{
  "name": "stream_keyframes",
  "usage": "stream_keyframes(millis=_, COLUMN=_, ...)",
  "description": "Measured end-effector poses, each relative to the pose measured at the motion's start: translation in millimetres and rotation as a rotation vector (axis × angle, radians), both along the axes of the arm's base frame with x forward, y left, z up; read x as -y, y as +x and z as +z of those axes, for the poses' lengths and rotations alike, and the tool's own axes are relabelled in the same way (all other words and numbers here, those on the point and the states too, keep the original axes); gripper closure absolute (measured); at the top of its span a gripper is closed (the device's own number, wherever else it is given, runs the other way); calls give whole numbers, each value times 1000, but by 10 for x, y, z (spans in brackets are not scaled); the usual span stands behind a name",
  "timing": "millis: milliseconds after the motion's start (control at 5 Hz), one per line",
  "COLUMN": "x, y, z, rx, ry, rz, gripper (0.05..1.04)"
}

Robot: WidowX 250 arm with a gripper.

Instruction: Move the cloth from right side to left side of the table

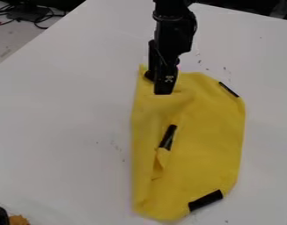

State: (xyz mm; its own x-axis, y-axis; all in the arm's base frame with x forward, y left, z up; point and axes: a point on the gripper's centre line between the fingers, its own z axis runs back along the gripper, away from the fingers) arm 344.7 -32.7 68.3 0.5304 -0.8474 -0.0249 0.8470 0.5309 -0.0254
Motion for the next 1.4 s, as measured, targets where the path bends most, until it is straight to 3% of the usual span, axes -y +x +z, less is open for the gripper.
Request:
stream_keyframes(millis=200, x=43, y=-56, z=149, rx=-4, ry=-29, rz=26, gripper=85)
stream_keyframes(millis=400, x=29, y=-97, z=284, rx=2, ry=-26, rz=67, gripper=85)
stream_keyframes(millis=800, x=-365, y=-211, z=333, rx=-11, ry=31, rz=569, gripper=85)
stream_keyframes(millis=1000, x=-622, y=-256, z=408, rx=13, ry=67, rz=751, gripper=85)
stream_keyframes(millis=1400, x=-1297, y=-582, z=360, rx=22, ry=56, rz=990, gripper=85)
